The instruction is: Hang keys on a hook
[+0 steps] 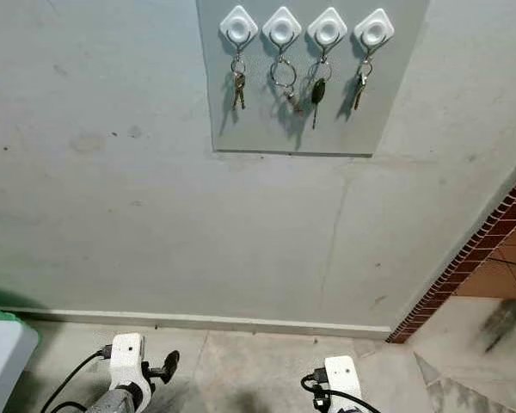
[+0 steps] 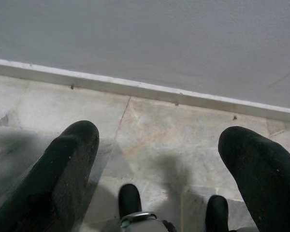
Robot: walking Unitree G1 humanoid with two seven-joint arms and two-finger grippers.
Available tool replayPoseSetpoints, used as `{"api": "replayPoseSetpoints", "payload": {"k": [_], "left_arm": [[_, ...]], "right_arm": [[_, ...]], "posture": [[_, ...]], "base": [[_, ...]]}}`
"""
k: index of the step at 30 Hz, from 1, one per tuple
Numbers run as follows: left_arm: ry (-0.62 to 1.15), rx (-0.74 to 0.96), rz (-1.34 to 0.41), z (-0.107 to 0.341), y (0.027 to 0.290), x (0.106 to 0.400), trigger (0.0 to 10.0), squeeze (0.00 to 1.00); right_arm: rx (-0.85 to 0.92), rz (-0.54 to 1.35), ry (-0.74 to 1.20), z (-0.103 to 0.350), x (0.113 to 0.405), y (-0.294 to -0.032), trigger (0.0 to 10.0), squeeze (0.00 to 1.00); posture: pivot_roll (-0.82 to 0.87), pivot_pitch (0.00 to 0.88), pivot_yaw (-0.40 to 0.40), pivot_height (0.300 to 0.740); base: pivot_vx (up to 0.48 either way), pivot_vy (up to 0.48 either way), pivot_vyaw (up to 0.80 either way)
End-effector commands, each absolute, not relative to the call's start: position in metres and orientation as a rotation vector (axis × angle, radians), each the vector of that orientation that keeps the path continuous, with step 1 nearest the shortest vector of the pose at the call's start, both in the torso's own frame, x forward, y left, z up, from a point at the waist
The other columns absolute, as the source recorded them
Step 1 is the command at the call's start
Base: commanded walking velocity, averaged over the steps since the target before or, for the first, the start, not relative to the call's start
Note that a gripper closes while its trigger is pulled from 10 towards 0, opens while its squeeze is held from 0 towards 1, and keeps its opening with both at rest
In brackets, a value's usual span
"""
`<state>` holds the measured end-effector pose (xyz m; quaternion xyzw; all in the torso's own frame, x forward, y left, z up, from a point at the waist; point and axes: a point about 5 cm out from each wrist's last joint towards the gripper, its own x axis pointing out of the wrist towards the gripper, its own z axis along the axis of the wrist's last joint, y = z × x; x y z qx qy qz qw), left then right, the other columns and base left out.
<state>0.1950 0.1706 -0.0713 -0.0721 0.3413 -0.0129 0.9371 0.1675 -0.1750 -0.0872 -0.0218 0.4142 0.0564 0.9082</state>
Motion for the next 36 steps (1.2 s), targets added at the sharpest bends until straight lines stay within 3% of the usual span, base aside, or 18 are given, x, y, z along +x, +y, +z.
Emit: {"api": "replayPoseSetpoints", "payload": {"k": [1, 6, 36], "left_arm": [[0.707, -0.143, -0.026, -0.073, 0.17, 0.193, 10.0, 0.0], [0.723, -0.149, -0.019, -0.076, 0.17, 0.188, 10.0, 0.0], [0.807, -0.137, 0.034, -0.087, 0.18, 0.163, 10.0, 0.0]], "right_arm": [[-0.037, 0.106, 0.871, -0.089, 0.165, -0.173, 10.0, 0.0], [-0.037, 0.109, 0.887, -0.091, 0.16, -0.173, 10.0, 0.0], [0.001, 0.037, 0.955, -0.098, 0.143, -0.181, 10.0, 0.0]], "posture": [[-0.01, 0.002, 0.015, 0.74], [-0.02, 0.0, 0.012, 0.74], [-0.02, 0.041, 0.012, 0.74]], "base": [[0.0, 0.0, 0.0], [0.0, 0.0, -0.16], [0.0, 0.0, -0.72]]}}
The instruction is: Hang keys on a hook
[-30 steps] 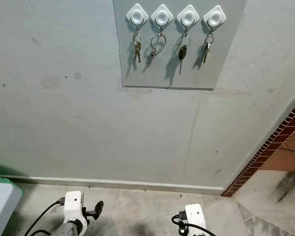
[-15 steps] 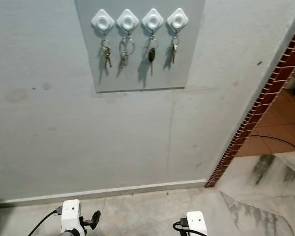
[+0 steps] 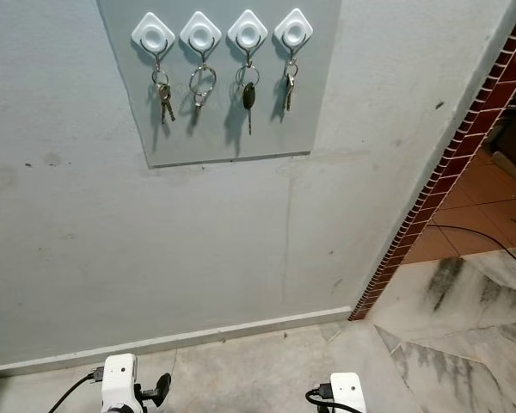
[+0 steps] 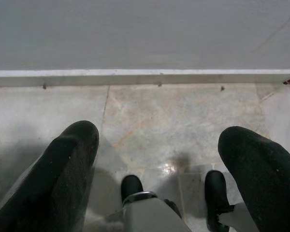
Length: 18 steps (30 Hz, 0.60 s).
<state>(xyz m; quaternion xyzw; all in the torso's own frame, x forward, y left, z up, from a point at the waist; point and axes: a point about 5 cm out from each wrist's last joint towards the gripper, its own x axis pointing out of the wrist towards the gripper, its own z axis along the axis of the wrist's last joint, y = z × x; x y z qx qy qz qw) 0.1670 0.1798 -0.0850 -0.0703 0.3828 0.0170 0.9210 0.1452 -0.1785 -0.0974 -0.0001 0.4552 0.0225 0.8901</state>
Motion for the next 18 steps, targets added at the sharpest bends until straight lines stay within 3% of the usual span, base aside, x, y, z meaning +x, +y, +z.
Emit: {"api": "replayPoseSetpoints", "payload": {"k": [1, 18], "left_arm": [[0.807, -0.137, 0.033, -0.0872, 0.1795, 0.1628, 10.0, 0.0], [0.789, -0.125, 0.016, -0.084, 0.1802, 0.1698, 10.0, 0.0]], "right_arm": [[0.001, 0.037, 0.955, -0.0981, 0.1428, -0.1812, 10.0, 0.0], [0.005, 0.028, 0.96, -0.098, 0.1438, -0.1817, 10.0, 0.0]], "posture": [[-0.02, 0.041, 0.012, 0.74], [-0.02, 0.026, 0.023, 0.74]], "base": [[0.0, 0.0, -0.7], [0.0, 0.0, -0.69]]}}
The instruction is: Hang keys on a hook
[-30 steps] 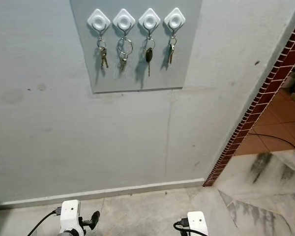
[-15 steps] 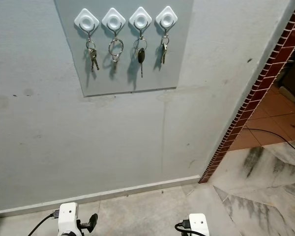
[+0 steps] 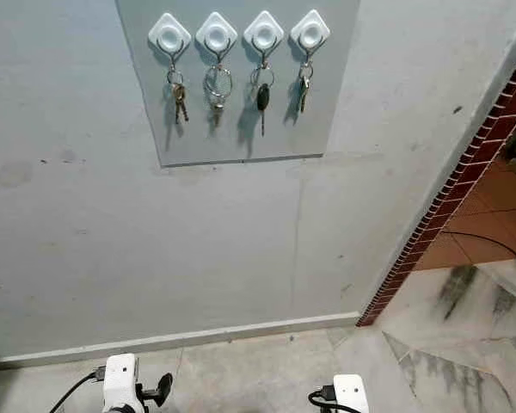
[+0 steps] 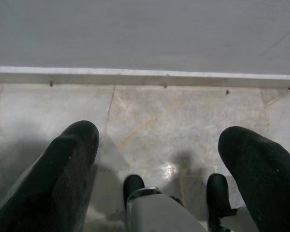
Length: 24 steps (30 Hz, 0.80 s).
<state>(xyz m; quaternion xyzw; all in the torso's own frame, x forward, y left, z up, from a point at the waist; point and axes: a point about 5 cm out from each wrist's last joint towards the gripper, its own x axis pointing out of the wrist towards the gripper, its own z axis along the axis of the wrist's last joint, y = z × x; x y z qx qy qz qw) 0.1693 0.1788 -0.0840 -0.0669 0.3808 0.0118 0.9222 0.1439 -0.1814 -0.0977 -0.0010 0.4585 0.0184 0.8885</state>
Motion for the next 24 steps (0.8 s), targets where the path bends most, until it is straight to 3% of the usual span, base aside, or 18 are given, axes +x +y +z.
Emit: {"api": "replayPoseSetpoints", "payload": {"k": [1, 24], "left_arm": [[0.789, -0.123, 0.013, -0.084, 0.18, 0.17, 10.0, 0.0], [0.759, -0.097, -0.011, -0.075, 0.183, 0.191, 10.0, 0.0]], "right_arm": [[0.005, 0.028, 0.96, -0.098, 0.144, -0.181, 10.0, 0.0], [-0.007, 0.062, 0.938, -0.094, 0.159, -0.169, 10.0, 0.0]], "posture": [[-0.02, 0.026, 0.023, 0.74], [-0.03, 0.0, 0.052, 0.74]], "base": [[0.0, 0.0, -0.67], [0.0, 0.0, -0.65]]}}
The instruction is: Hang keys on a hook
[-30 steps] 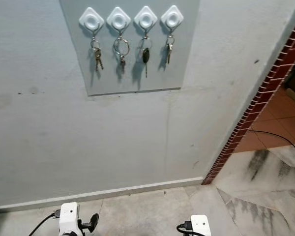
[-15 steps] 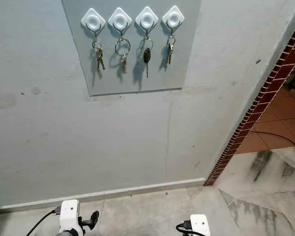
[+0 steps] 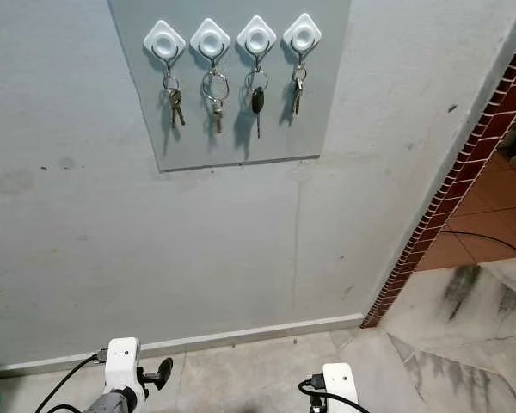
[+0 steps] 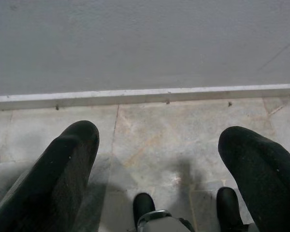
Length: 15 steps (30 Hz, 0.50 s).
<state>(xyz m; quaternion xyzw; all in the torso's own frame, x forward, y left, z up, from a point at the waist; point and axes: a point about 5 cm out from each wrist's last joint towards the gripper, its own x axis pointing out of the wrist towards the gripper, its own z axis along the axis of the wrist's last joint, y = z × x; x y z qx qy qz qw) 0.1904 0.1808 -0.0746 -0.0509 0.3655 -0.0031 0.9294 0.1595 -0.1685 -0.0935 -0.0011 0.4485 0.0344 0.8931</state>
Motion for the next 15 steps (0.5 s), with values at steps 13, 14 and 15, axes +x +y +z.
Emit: {"api": "replayPoseSetpoints", "payload": {"k": [13, 14, 15], "left_arm": [[0.758, -0.097, -0.001, -0.0737, 0.184, 0.193, 10.0, 0.0], [0.757, -0.097, -0.002, -0.0736, 0.1839, 0.1932, 10.0, 0.0], [0.757, -0.097, -0.002, -0.0736, 0.1838, 0.1932, 10.0, 0.0]], "right_arm": [[-0.01, 0.052, 0.947, -0.0942, 0.1588, -0.1702, 10.0, 0.0], [-0.01, 0.051, 0.946, -0.0941, 0.1591, -0.1702, 10.0, 0.0], [-0.01, 0.051, 0.946, -0.094, 0.1594, -0.1701, 10.0, 0.0]], "posture": [[-0.03, 0.0, 0.055, 0.74], [-0.03, 0.0, 0.056, 0.74], [-0.03, 0.0, 0.057, 0.74]], "base": [[0.0, 0.0, -0.6], [0.0, 0.0, -0.6], [0.0, 0.0, -0.6]]}}
